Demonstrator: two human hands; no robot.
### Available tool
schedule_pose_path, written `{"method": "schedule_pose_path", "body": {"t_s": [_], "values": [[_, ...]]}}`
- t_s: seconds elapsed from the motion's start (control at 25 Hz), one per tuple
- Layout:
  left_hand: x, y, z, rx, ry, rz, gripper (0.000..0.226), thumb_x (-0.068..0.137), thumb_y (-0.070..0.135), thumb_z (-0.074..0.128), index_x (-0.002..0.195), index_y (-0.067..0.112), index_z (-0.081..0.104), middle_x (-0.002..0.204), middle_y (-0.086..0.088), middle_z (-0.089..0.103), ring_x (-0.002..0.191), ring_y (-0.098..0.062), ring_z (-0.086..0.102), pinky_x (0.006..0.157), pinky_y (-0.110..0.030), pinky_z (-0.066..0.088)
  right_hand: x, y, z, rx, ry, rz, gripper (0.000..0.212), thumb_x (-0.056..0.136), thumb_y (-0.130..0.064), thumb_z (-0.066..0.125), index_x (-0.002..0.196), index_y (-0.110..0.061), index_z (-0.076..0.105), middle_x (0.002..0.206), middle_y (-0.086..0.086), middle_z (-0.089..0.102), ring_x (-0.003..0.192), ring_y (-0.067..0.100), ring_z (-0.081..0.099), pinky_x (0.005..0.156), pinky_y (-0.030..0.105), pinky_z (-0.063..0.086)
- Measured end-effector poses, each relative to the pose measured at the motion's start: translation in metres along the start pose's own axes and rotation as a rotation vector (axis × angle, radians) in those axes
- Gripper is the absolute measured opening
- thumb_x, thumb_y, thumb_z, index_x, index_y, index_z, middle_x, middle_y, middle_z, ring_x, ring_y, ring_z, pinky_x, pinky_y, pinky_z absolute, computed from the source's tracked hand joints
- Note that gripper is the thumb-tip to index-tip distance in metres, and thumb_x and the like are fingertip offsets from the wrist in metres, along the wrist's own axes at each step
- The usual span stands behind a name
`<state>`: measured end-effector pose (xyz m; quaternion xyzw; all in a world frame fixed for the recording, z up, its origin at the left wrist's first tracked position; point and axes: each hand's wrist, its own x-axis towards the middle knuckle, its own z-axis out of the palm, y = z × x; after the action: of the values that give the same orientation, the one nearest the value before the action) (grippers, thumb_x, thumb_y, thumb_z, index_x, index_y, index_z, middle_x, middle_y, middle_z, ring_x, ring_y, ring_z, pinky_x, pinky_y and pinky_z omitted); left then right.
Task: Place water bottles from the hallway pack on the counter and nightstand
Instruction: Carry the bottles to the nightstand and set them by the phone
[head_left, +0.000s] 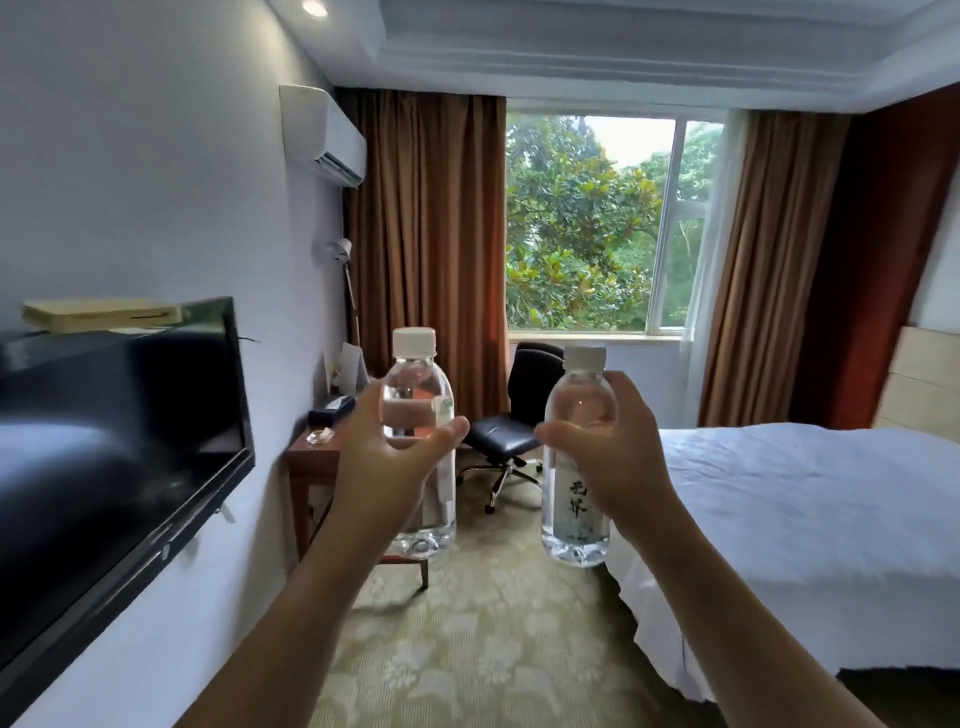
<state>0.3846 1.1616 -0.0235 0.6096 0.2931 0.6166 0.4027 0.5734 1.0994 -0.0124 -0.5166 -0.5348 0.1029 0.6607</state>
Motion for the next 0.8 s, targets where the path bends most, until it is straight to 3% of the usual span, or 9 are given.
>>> {"method": "schedule_pose_path", "body": {"t_s": [0.16, 0.4, 0.56, 0.68, 0.8], "values": [[0.088, -0.054, 0.041, -0.007, -0.066, 0.002, 0.04, 0.067, 0.026, 0.081, 0.1, 0.041, 0.062, 0.086, 0.009, 0.07, 0.076, -0.011, 0.072, 0.074, -0.055, 0.061, 0.087, 0.06, 0.008, -0.047, 0.044, 0.004, 0.039, 0.066, -0.004, 0.083, 0.093, -0.021, 0.059, 0.073, -0.013, 0.069, 0.064, 0.0, 0.065, 0.061, 0.022, 0.053], [0.208, -0.154, 0.115, -0.021, -0.064, 0.005, 0.042, 0.065, 0.029, 0.08, 0.104, 0.032, 0.064, 0.089, 0.003, 0.07, 0.082, -0.024, 0.072, 0.076, -0.058, 0.059, 0.217, 0.178, 0.017, -0.033, 0.048, -0.02, 0.038, 0.07, 0.005, 0.079, 0.096, -0.013, 0.059, 0.066, -0.023, 0.068, 0.06, -0.003, 0.064, 0.056, 0.013, 0.05], [0.297, -0.204, 0.179, 0.025, -0.108, 0.064, 0.044, 0.07, 0.027, 0.077, 0.111, 0.024, 0.062, 0.091, 0.001, 0.069, 0.08, -0.02, 0.073, 0.073, -0.055, 0.06, 0.313, 0.247, 0.008, -0.019, 0.04, -0.036, 0.04, 0.07, 0.003, 0.081, 0.099, -0.013, 0.058, 0.067, -0.027, 0.068, 0.061, -0.005, 0.064, 0.058, 0.013, 0.051], [0.356, -0.234, 0.225, 0.002, -0.125, 0.103, 0.044, 0.07, 0.026, 0.077, 0.112, 0.022, 0.063, 0.089, 0.0, 0.07, 0.081, -0.022, 0.072, 0.072, -0.052, 0.062, 0.374, 0.281, -0.005, -0.008, 0.084, -0.031, 0.04, 0.064, -0.014, 0.082, 0.095, -0.02, 0.058, 0.07, -0.026, 0.069, 0.066, -0.004, 0.066, 0.063, 0.02, 0.054], [0.403, -0.268, 0.263, -0.047, -0.16, 0.077, 0.037, 0.069, 0.027, 0.079, 0.103, 0.033, 0.064, 0.082, 0.009, 0.07, 0.083, -0.024, 0.072, 0.074, -0.055, 0.061, 0.425, 0.314, -0.013, -0.007, 0.125, -0.01, 0.039, 0.059, -0.02, 0.078, 0.093, -0.02, 0.059, 0.07, -0.019, 0.069, 0.069, 0.001, 0.067, 0.065, 0.025, 0.052]]}}
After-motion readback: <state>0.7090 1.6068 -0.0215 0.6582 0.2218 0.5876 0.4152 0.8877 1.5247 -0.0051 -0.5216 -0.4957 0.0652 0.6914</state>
